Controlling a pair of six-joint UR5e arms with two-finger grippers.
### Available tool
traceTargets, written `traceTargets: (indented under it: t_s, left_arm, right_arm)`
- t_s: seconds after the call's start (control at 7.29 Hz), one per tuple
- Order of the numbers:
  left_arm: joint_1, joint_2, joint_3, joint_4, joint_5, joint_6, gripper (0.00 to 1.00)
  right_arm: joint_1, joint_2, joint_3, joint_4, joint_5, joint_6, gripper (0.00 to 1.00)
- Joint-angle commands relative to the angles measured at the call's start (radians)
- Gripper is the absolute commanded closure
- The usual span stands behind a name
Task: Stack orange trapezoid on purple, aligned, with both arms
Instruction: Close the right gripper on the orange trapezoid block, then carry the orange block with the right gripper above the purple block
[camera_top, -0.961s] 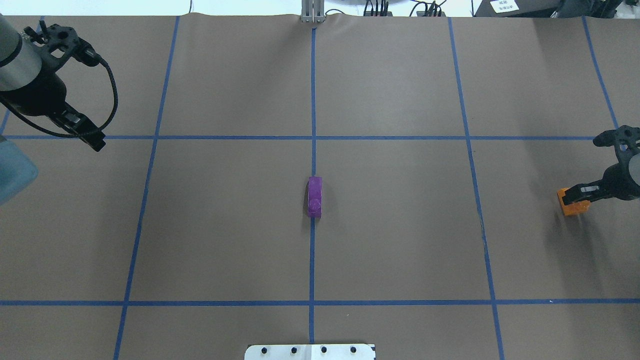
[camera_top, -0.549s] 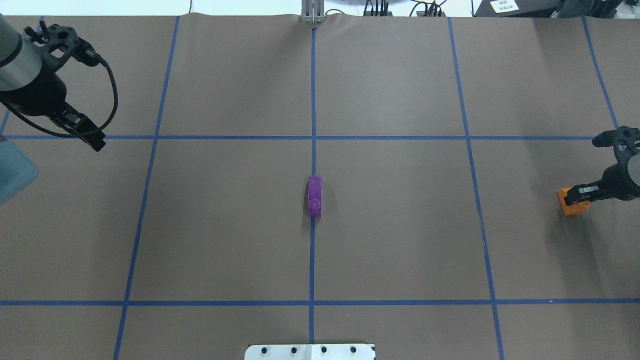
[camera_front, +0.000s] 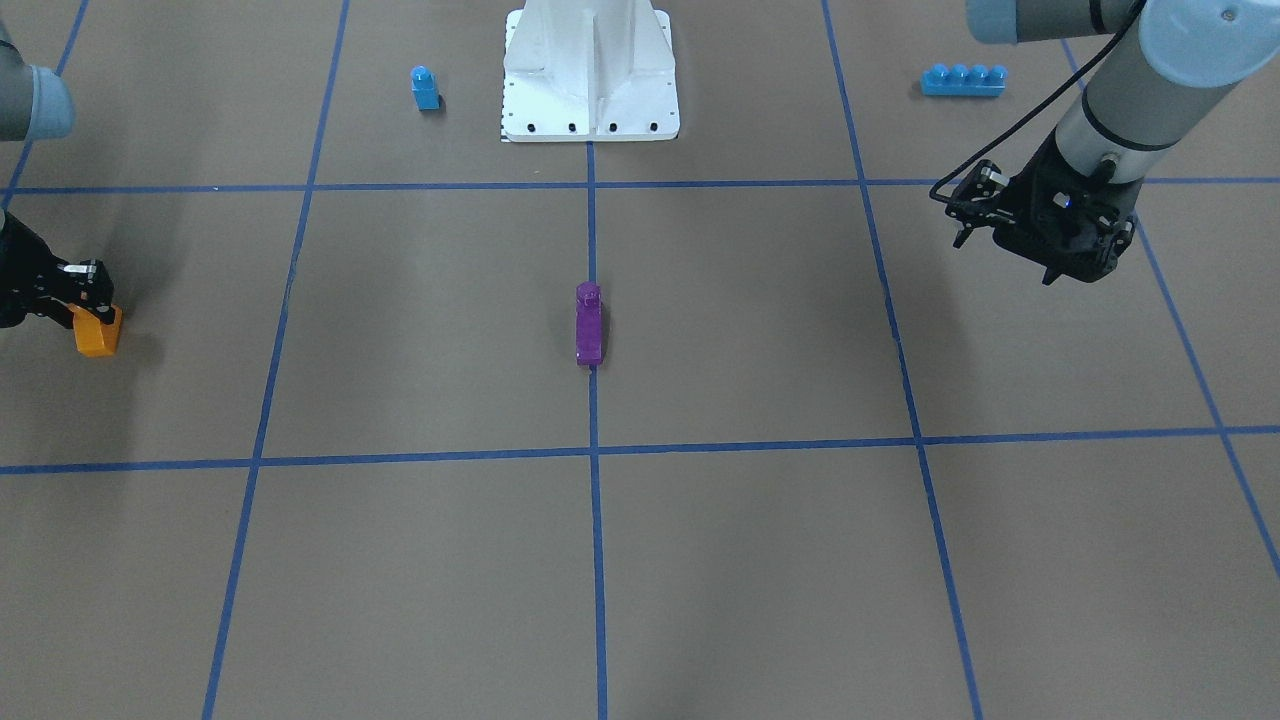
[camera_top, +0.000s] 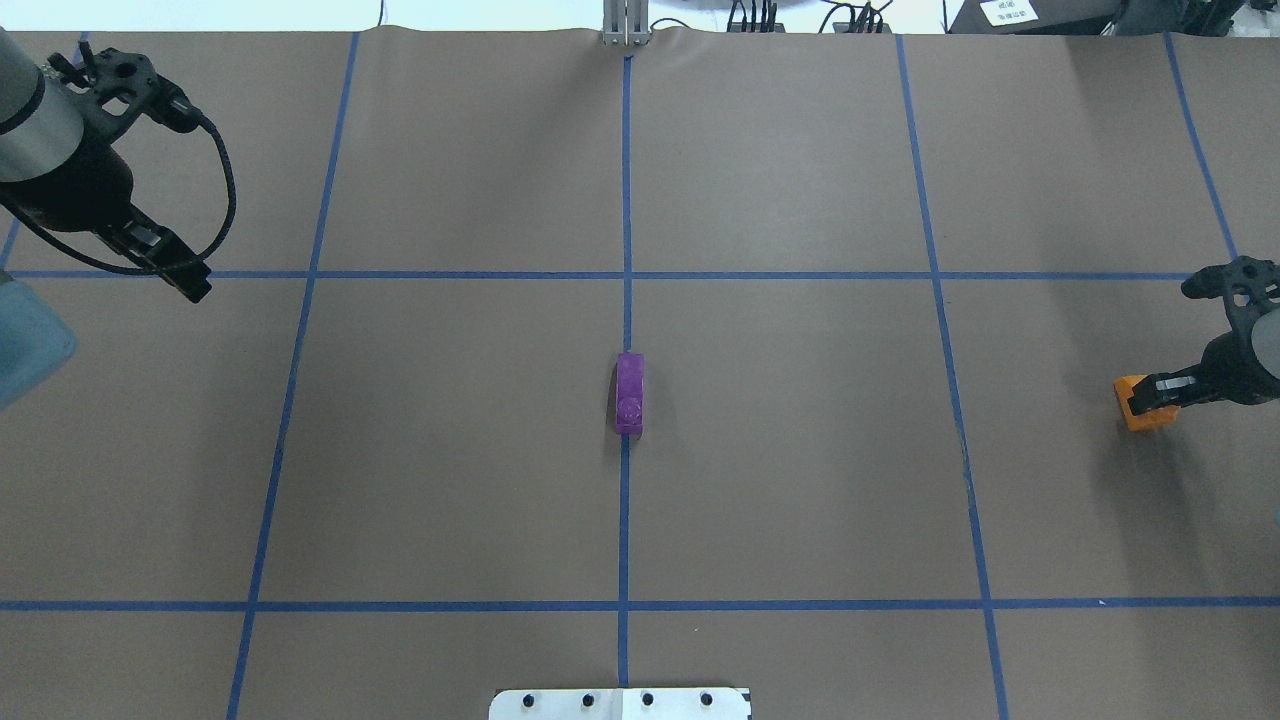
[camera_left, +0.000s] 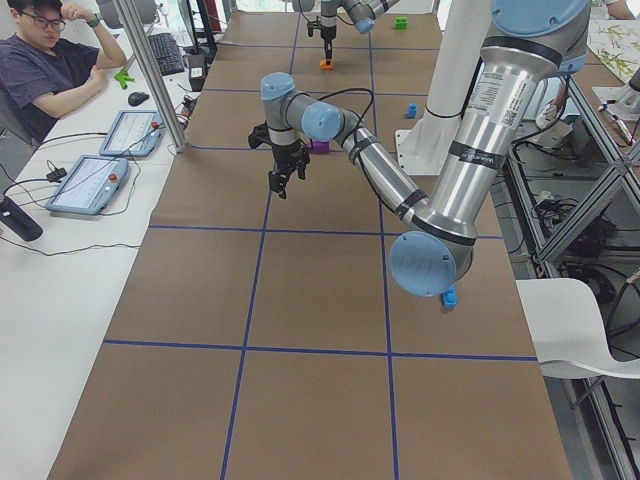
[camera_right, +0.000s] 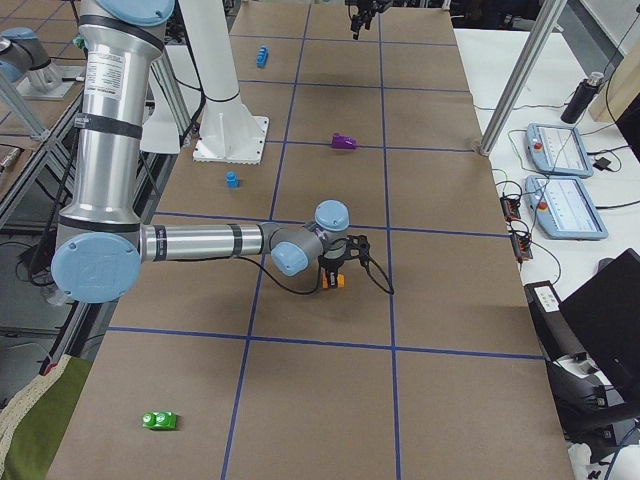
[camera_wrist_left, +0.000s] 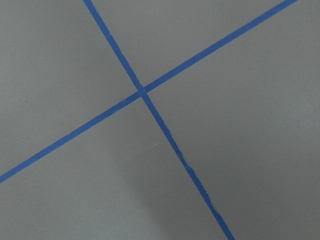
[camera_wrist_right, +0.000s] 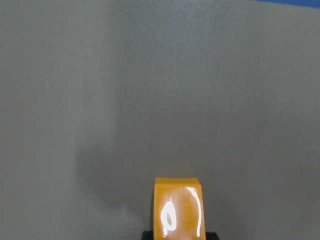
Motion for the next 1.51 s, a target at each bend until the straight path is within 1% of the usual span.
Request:
traceTargets:
  t_s: [0.0,0.27,0.41,0.55,0.69,0.82,0.96,1.1,1.24,1.37]
  left_arm:
    - [0.000,0.000,0.000,0.000,0.000,0.000,0.00]
    - [-0.002,0.002,0.000,0.000,0.000,0.000,0.00]
    - [-0.006,0.009,0.000,0.000,0.000,-0.002,0.00]
    - [-0.032,0.018,0.000,0.000,-0.002,0.000,0.00]
    - [-0.066,0.043,-0.002,-0.006,-0.005,0.006,0.00]
    - [-0.104,0.070,0.000,-0.041,-0.029,0.006,0.00]
    - [-0.151,0.101,0.000,-0.057,-0.088,0.003,0.00]
    - [-0.193,0.118,0.002,-0.057,-0.115,0.001,0.00]
    - [-0.211,0.120,0.006,-0.057,-0.115,0.001,0.00]
    - [-0.215,0.127,0.006,-0.058,-0.115,0.001,0.00]
  right_arm:
    - [-0.002,0.000,0.003,-0.001,0.000,0.000,1.00]
    - [-0.002,0.011,0.037,-0.002,0.001,0.000,1.00]
    - [-0.002,0.044,0.063,-0.014,0.010,0.003,1.00]
    - [-0.002,0.117,0.084,-0.103,0.012,0.017,1.00]
    - [-0.002,0.218,0.133,-0.286,0.013,0.038,1.00]
    - [-0.011,0.315,0.197,-0.486,0.021,0.041,1.00]
    - [-0.034,0.413,0.233,-0.613,0.024,0.104,1.00]
    - [-0.092,0.499,0.227,-0.634,0.017,0.226,1.00]
    - [-0.150,0.567,0.219,-0.636,0.010,0.341,1.00]
    - [-0.198,0.625,0.209,-0.636,-0.009,0.410,1.00]
